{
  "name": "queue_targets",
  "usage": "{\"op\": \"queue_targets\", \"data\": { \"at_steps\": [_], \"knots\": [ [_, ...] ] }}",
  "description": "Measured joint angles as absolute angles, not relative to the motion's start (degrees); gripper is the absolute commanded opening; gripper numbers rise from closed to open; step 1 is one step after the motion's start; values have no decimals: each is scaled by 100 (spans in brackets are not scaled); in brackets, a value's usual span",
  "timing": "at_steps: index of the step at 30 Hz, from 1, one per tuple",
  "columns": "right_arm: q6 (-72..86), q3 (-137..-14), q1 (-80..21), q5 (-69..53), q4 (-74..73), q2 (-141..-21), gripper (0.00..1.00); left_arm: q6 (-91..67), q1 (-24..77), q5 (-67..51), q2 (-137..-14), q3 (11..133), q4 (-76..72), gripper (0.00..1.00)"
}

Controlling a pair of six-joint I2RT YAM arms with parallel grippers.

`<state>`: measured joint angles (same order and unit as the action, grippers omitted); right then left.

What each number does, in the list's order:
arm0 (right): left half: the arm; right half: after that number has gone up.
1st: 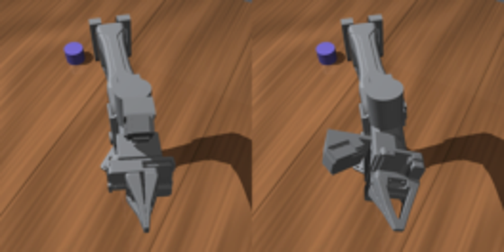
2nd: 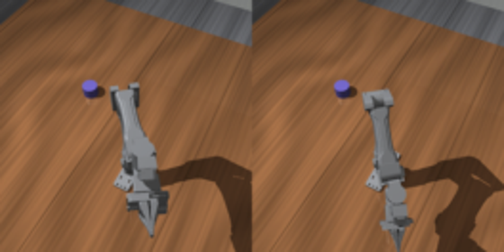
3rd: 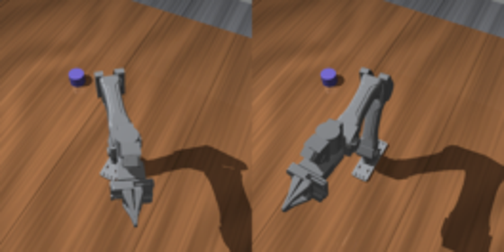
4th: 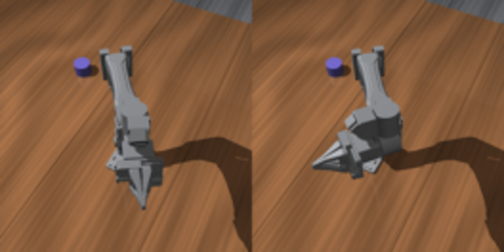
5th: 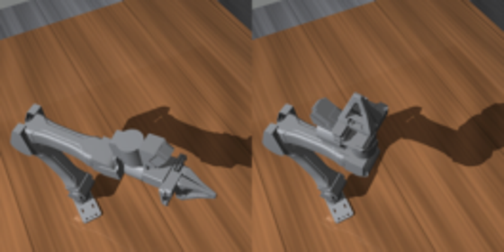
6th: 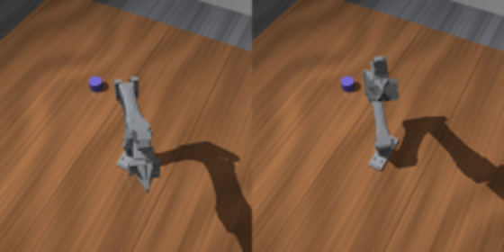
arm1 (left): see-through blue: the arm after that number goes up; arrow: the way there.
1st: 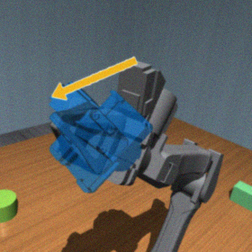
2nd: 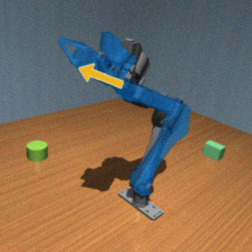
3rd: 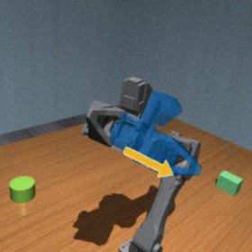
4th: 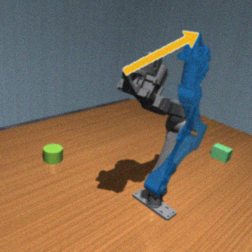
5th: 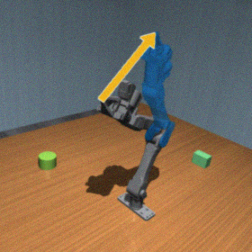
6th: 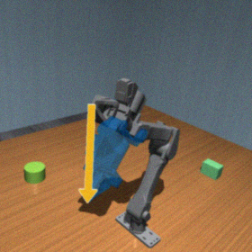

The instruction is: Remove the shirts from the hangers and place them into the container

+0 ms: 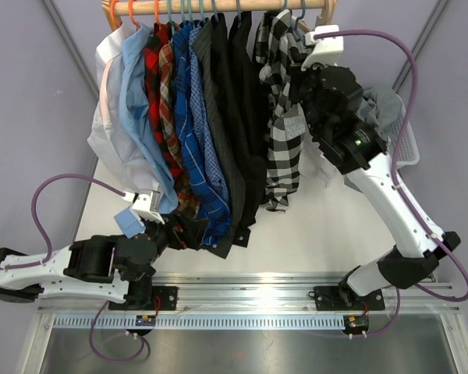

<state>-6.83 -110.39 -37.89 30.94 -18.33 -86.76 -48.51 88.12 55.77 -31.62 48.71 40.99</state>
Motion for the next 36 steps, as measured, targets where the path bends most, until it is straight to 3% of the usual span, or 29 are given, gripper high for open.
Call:
{"op": "queue_targets", "data": {
  "at_steps": [8,13,19,27,36],
  "knots": [
    [-517,-10466,-3780,3004,-1957,-7417,0,-4831,8812,5581,-3277,4871,4056,99],
    [34,-10617,-3776,2779,-2886,-7019,0,-4676,8812,5590,-3350,4890,3975,99],
    [945,-9644,-3774,2165,-4156,-5916,0,-3743,8812,5614,-3575,5135,3168,99],
    [1673,-9021,-3776,1417,-5848,-4510,0,-2012,8705,5378,-4993,6053,1291,99],
    [1988,-8768,-3754,567,-6604,-3767,0,-1839,6917,3387,-7188,7516,545,99]
  ]
}}
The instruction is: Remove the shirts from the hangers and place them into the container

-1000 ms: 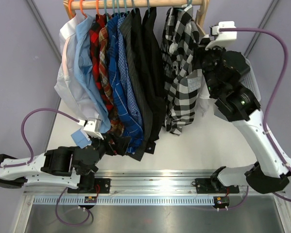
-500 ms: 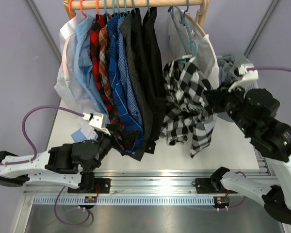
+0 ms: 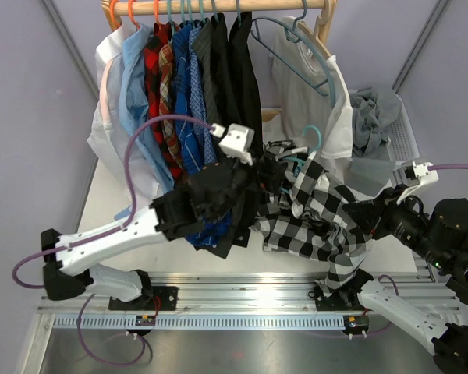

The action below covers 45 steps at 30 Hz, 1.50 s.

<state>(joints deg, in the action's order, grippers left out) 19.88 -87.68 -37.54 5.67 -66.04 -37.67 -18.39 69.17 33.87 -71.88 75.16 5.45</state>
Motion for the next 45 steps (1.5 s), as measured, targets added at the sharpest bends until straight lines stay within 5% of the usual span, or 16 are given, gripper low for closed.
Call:
{"op": "queue_targets", "data": {
  "at_steps": [10,34,38,45],
  "knots": [
    [1990,-8659,-3321,-25,-6987,-3450,0,-1787,6775,2220,-8982,9487,443,99],
    [1900,-8621,-3170,-189,-6952,-3461,0,-3457,6423,534,-9083,9402,211,99],
    [1892,-8506,-3170,-252,-6877,-3468,0,-3500,6423,292,-9126,9430,25,91],
    [1883,-8403,-3168,-263,-6834,-3476,0,-3522,6355,64,-9306,9640,-137,49]
  ]
}}
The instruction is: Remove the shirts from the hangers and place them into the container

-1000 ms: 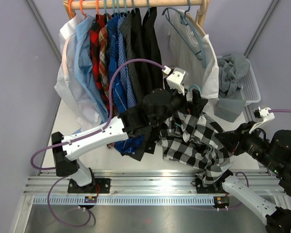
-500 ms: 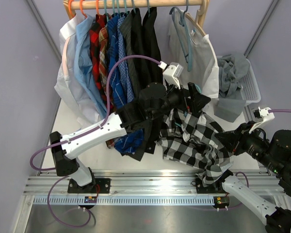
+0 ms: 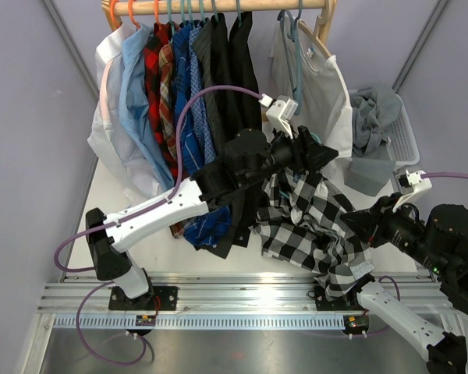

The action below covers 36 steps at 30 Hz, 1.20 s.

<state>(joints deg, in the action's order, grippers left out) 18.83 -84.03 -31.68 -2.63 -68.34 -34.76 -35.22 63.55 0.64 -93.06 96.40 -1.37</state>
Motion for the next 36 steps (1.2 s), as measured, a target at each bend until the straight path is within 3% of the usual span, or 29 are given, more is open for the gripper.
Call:
{"op": "queue_targets", "data": {
  "at_steps": [1,4,5,6,8,12,14,25,28,31,36],
  "knots": [
    [1883,-8392,-3168,-263,-6829,-3472,0,-3503,6329,64,-9308,9640,-134,39],
    [1881,-8372,-3168,-266,-6823,-3454,0,-3430,6285,128,-9308,9640,-97,26],
    [1881,-8368,-3168,-266,-6818,-3450,5,-3411,6278,152,-9308,9640,-86,25],
    [1881,-8364,-3168,-266,-6818,-3450,24,-3378,6276,178,-9308,9640,-69,24],
    [1881,-8344,-3168,-270,-6818,-3450,31,-3347,6276,213,-9308,9640,-45,22],
    [1874,-8252,-3164,-270,-6689,-3457,61,-3299,6355,196,-9306,9640,5,21],
    [1833,-8243,-3162,-285,-6667,-3454,64,-3210,6396,246,-9306,9642,49,19],
    [1802,-8073,-3159,-364,-6563,-3387,64,-2641,5992,742,-9546,11067,661,10],
    [1802,-7981,-3159,-405,-6539,-3343,57,-2497,5900,838,-9657,11531,797,7],
    [1809,-7872,-3159,-421,-6477,-3326,41,-2366,5889,906,-9767,11891,906,0],
    [1826,-7616,-3159,-412,-6375,-3299,36,-2370,5846,871,-9810,12066,1050,0]
  ]
}}
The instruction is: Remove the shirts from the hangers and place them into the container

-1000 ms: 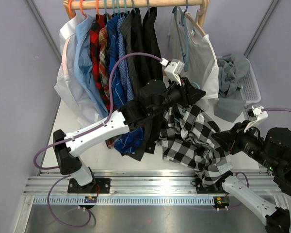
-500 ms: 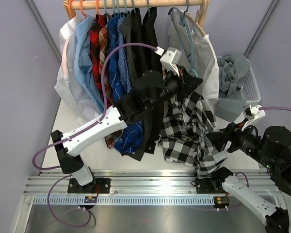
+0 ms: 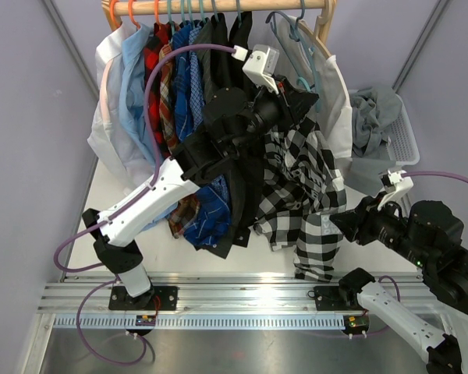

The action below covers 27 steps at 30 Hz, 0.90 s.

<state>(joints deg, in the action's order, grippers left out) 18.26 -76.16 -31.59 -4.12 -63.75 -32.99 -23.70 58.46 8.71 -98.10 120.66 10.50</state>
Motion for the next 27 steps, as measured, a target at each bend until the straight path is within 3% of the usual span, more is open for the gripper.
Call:
{"op": "queue_targets", "data": {
  "at_steps": [12,17,27],
  "knots": [
    [1828,-7422,-3159,-222,-6278,-3262,18,-2408,5798,851,-9773,11756,1094,0],
    [1855,-7491,-3155,460,-6311,-3129,0,-2126,5784,1083,-9607,11754,1122,0],
    [2386,-8138,-3155,2812,-6318,-2421,0,-1299,5714,1804,-8433,11100,1094,0]
  ]
}}
